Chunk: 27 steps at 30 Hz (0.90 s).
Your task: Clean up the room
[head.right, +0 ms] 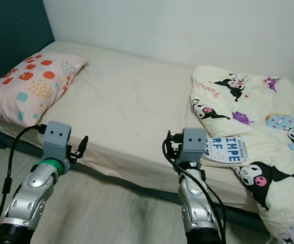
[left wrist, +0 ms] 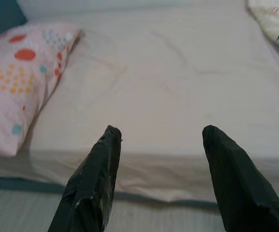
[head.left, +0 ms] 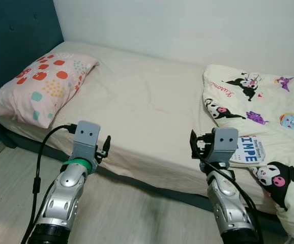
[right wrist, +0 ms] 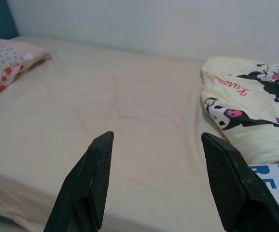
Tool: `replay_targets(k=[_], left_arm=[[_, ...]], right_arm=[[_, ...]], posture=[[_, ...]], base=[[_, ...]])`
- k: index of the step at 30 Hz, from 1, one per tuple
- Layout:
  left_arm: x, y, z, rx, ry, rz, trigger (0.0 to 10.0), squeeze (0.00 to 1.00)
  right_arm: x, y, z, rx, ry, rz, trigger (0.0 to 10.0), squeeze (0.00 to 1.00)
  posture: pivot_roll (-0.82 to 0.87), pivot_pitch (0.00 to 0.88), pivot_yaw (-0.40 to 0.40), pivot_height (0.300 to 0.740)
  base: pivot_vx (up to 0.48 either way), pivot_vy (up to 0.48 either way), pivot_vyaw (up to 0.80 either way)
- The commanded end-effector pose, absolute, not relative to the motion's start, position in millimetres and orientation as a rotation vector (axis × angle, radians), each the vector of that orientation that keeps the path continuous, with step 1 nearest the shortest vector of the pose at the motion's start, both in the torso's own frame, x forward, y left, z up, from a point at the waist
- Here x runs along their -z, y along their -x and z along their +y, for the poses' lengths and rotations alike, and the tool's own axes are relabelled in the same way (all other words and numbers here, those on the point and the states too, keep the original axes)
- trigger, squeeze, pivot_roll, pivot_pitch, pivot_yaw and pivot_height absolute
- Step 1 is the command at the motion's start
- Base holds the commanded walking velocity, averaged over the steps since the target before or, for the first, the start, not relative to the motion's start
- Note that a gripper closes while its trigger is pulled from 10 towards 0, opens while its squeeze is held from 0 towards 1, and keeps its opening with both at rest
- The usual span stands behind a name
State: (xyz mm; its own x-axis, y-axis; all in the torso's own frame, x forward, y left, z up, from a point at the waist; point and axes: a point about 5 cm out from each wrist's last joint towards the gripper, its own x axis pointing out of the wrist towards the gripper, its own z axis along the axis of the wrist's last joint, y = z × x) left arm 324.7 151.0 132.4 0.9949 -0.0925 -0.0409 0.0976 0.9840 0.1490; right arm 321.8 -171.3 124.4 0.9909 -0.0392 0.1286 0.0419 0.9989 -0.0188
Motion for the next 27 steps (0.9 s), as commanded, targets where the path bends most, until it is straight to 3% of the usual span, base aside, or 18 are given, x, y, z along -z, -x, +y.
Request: replay_targets(k=[1, 21, 27], left_arm=[[-129.1, -325.6, 151.6, 0.084, -0.148, 0.041, 10.0, 0.0], [-124.3, -326.6, 156.4, 0.016, -0.111, 0.026, 10.0, 0.0], [-124.4, -326.6, 153.4, 0.017, -0.095, 0.027, 10.0, 0.0]], right_arm=[[-117.5, -318.5, -169.1, 0.035, 0.022, -0.106, 10.0, 0.0], [-107.6, -321.6, -179.6, 0.056, 0.047, -0.058, 10.0, 0.0], [-107.0, -324.3, -176.6, 0.046, 0.03, -0.053, 10.0, 0.0]], posture=[[-0.07, 0.055, 0.07, 0.74], [-0.06, 0.02, 0.052, 0.74], [-0.05, 0.021, 0.047, 0.74]], base=[[0.0, 0.0, 0.0], [0.0, 0.0, 0.0], [0.0, 0.0, -0.77]])
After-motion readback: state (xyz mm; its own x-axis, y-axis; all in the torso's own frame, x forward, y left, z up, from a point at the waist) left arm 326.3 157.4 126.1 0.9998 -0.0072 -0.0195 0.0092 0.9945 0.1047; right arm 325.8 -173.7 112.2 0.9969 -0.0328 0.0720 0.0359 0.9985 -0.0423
